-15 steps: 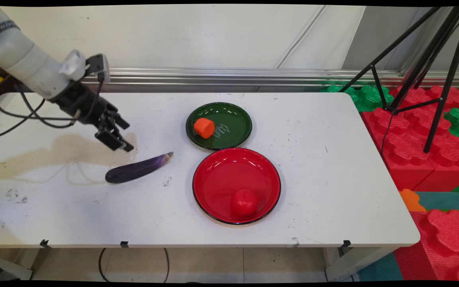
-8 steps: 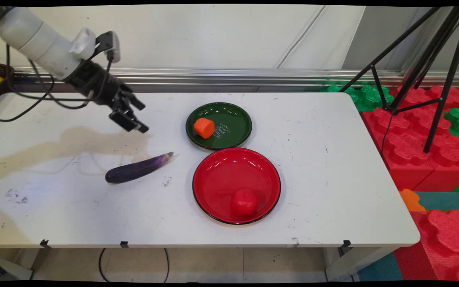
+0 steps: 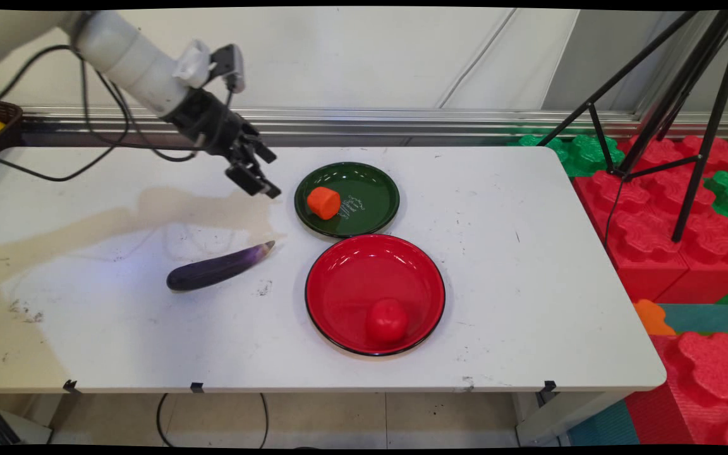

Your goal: Pick up the mandarin from the green plate

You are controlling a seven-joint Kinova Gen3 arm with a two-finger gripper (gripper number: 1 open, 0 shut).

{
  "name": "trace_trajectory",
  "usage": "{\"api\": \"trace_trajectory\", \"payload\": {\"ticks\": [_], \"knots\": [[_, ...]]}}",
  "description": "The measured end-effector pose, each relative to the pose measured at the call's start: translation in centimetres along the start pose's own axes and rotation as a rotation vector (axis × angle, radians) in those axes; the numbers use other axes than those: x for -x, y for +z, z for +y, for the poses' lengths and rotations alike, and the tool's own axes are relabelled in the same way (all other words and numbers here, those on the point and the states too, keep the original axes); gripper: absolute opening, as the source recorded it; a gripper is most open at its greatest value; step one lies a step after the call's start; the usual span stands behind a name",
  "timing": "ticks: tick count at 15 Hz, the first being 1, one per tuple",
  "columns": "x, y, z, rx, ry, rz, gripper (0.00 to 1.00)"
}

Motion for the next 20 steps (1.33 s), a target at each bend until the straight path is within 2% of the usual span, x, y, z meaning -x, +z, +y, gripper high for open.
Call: {"api": "trace_trajectory", "payload": {"ticks": [7, 20], "knots": [[-1.5, 6.5, -2.3, 0.006, 0.022, -0.039, 1.00], [-2.2, 13.2, -4.1, 0.026, 0.000, -0.084, 1.00]]}}
